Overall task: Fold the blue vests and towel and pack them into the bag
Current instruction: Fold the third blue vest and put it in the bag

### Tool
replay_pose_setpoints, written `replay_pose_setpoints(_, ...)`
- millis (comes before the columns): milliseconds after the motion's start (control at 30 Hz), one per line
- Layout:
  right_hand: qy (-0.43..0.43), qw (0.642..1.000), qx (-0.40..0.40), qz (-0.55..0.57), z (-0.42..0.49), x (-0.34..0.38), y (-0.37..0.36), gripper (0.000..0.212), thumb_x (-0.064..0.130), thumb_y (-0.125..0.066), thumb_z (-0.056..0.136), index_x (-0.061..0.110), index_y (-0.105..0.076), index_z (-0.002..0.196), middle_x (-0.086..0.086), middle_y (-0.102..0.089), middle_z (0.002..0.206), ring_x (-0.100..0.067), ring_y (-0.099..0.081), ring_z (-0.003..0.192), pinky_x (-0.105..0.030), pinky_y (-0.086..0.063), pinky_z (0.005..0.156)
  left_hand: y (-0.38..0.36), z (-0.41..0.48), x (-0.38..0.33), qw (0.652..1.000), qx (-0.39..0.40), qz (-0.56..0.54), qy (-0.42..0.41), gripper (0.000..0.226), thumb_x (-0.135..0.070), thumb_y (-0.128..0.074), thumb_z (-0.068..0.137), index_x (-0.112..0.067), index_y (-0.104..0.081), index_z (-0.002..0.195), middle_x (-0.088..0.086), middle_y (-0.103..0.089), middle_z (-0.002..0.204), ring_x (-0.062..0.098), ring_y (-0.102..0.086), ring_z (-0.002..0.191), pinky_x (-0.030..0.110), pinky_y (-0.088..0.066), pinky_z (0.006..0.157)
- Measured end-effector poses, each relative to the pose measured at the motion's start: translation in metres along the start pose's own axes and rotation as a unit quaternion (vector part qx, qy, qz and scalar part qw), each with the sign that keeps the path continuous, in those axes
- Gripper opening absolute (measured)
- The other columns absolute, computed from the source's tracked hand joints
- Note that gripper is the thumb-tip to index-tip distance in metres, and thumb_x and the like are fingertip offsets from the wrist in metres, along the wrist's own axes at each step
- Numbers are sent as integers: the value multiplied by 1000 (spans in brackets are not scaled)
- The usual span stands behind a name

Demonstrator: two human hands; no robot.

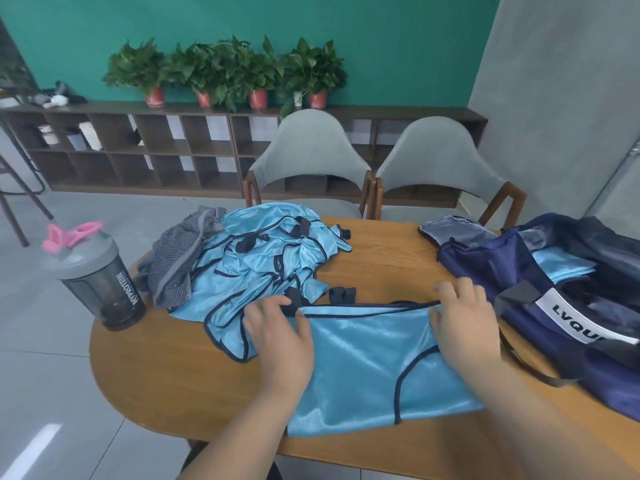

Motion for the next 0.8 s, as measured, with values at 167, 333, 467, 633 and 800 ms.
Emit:
replay_pose_setpoints(167,157,978,99,92,-38,19,-11,46,55,-50,100,35,-58,141,8,-46,150,-18,-44,138,-40,-42,111,0,-34,-19,920,245,211,-222,44,-44,-44,107,-24,-54,144,-3,-46,147,22,-41,139,38,-34,117)
replay_pose_setpoints(333,85,974,207,32,-49,-3,-22,69,76,-8,94,53,-18,159,14,1,173,-17,7,160,-49,-8,130,-19,-42,-16,828,418,299,-223,79,-70,-12,105,-26,9,168,-2,31,170,20,38,153,49,10,129)
replay_pose_setpoints(467,53,977,207,-2,-55,-20,-21,72,76,0,92,54,-6,160,11,9,174,-20,10,160,-50,-8,130,-37,-33,-23,798,442,313,-264,82,-75,-8,102,-30,13,166,-5,36,168,19,48,147,51,15,128)
replay_pose_setpoints(633,35,986,143,-80,-64,-30,-6,64,53,-24,98,31,-53,151,-13,-33,167,-42,-26,154,-61,-25,122,-56,-35,-41,796,442,280,-303,79,-74,-12,103,-33,5,168,-7,28,171,17,43,149,50,17,127)
replay_pose_setpoints(800,89,984,152,16,-54,2,-5,64,51,-27,98,32,-42,157,1,-19,173,-25,-13,160,-54,-21,126,-68,-40,-48,789,460,273,-302,83,-74,-13,102,-28,6,168,-7,26,172,14,38,152,50,15,128)
Point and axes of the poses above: each hand's wrist, its own z-axis towards the middle knuckle, its own y-axis out of the back of the hand, x = y × z, the point moved 1 cm from there along z, towards the middle knuckle
